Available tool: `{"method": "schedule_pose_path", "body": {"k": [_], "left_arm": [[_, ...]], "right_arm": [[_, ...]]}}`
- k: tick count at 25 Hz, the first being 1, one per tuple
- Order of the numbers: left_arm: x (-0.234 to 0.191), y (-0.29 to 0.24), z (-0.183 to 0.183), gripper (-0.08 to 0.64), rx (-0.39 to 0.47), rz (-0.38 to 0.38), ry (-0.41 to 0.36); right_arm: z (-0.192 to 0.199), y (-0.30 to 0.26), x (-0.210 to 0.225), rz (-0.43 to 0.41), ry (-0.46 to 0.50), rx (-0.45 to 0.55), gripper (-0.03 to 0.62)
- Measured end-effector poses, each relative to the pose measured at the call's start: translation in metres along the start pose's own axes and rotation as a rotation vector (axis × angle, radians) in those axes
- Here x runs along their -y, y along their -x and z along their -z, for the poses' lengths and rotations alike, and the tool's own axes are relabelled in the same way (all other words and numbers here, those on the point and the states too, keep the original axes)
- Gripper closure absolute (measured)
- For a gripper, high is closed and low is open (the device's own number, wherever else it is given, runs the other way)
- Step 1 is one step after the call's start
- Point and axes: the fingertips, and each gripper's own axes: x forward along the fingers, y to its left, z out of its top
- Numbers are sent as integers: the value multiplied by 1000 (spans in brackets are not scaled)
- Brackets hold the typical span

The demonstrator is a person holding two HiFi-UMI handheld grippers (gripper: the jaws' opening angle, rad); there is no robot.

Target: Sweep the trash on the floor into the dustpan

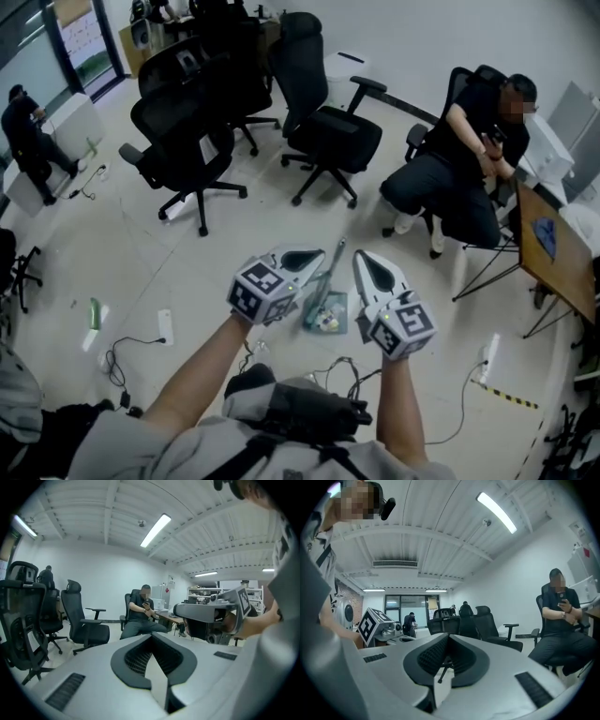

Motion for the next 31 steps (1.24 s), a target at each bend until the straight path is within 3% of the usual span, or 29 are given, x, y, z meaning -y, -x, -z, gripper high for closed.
{"method": "schedule_pose_path", "body": {"k": [11, 21, 31], "left_arm": [[0, 8, 8, 558, -2, -45, 4], [5, 7, 16, 558, -25, -31, 9], [7, 9, 13, 558, 4, -25, 29]], "right_arm": [[-1, 4, -8, -27, 14, -4, 592], [-2, 8, -8, -26, 14, -2, 592], [-4, 7, -12, -36, 28, -1, 592]]}}
